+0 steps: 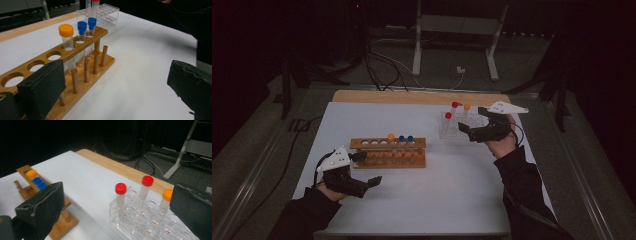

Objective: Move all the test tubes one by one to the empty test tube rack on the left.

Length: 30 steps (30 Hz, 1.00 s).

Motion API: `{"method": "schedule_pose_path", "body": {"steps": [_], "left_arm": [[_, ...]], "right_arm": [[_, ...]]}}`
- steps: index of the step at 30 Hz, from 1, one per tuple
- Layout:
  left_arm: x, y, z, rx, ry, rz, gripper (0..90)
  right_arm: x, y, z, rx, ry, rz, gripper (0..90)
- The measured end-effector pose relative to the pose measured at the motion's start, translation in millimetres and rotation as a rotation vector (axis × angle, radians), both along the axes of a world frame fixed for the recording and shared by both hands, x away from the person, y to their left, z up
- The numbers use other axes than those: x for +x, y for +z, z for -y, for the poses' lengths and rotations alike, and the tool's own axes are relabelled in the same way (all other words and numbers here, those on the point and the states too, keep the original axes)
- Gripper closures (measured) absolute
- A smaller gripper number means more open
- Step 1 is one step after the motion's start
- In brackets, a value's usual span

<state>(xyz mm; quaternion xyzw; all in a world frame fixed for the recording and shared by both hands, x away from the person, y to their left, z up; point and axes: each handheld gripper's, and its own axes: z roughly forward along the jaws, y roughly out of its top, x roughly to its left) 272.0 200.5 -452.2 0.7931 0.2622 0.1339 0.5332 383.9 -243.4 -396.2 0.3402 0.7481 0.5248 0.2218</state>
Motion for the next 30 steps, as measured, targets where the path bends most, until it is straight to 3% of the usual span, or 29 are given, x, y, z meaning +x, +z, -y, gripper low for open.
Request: {"method": "schedule_pose_path", "body": {"steps": [10,15,24,30], "left_arm": [[-4.1,-1.5,-1.5,-0.002,-0.001,0.002,2.5],[-3.5,-3.4,-2.0,-0.001,0.002,-0.001,2.5],[-2.6,-6.2,-1.9,0.001,0.000,-0.013,2.5],[-2.9,-6.6,-1.7,0.004,0.000,-0.010,2.5]], "right_arm": [[26.3,-25.2,8.8,-0.017,-0.083,-0.047,0.0],[37.7,-39.3,13.8,-0.014,-0.136,-0.082,7.2],[55.4,-56.5,15.8,-0.046,-0.187,-0.128,37.8],[68.3,-62.1,10.2,-0.085,-0.214,-0.162,48.0]]}}
